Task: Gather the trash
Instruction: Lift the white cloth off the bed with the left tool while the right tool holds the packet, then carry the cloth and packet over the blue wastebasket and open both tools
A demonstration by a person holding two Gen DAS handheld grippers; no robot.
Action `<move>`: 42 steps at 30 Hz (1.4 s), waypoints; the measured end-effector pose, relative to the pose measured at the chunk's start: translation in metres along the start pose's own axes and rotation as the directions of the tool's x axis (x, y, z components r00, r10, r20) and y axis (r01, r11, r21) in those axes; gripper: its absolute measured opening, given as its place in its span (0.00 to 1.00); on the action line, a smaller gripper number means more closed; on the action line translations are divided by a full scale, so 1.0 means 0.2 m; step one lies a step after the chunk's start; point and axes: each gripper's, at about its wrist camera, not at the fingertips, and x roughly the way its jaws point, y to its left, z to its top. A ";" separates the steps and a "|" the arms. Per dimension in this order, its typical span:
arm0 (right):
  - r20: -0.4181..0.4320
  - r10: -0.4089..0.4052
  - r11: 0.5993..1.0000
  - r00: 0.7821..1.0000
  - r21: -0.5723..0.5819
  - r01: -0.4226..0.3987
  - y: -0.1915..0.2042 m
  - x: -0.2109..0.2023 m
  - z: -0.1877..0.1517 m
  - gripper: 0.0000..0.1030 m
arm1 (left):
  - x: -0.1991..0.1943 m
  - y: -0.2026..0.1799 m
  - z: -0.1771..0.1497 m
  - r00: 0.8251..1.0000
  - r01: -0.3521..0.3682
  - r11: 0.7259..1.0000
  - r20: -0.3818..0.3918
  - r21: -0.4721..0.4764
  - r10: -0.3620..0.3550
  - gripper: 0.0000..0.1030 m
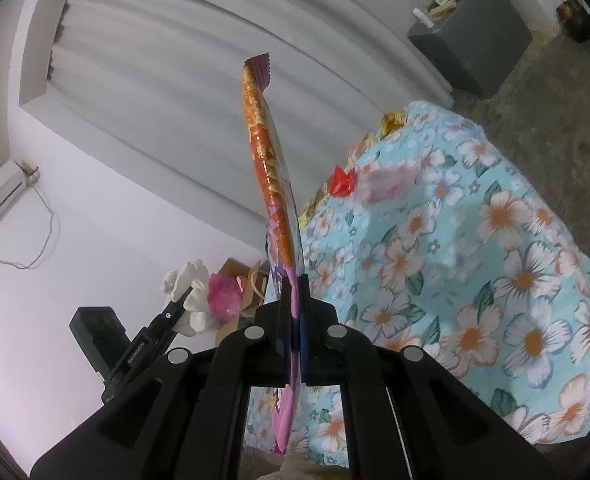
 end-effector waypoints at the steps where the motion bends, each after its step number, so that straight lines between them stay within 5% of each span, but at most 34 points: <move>1: 0.010 -0.003 1.000 1.000 0.000 0.003 -0.01 -0.03 0.01 0.03 | 0.01 -0.02 0.01 1.000 0.007 1.000 -0.003 0.004 -0.007 0.18; 15: 0.165 -0.087 0.996 0.982 0.038 0.082 -0.19 -0.42 0.06 0.03 | 0.34 -0.43 0.10 0.985 0.151 0.982 -0.096 0.111 -0.140 0.18; 23: 0.245 -0.152 0.987 0.957 0.089 0.134 -0.33 -0.65 0.05 0.03 | 0.55 -0.69 0.09 0.956 0.264 0.953 -0.176 0.152 -0.236 0.18; 27: 0.314 -0.215 0.975 0.925 0.127 0.183 -0.37 -0.82 0.05 0.03 | 0.67 -0.79 0.11 0.925 0.340 0.931 -0.224 0.133 -0.305 0.18; 38: 0.447 -0.457 0.882 0.769 0.342 0.324 -0.66 -1.17 0.00 0.03 | 1.06 -1.14 0.04 0.848 0.471 0.869 -0.351 0.155 -0.397 0.18; 42: 0.439 -0.480 0.852 0.759 0.439 0.285 -0.90 -1.23 -0.02 0.03 | 1.22 -1.28 -0.06 0.819 0.490 0.860 -0.415 0.146 -0.396 0.18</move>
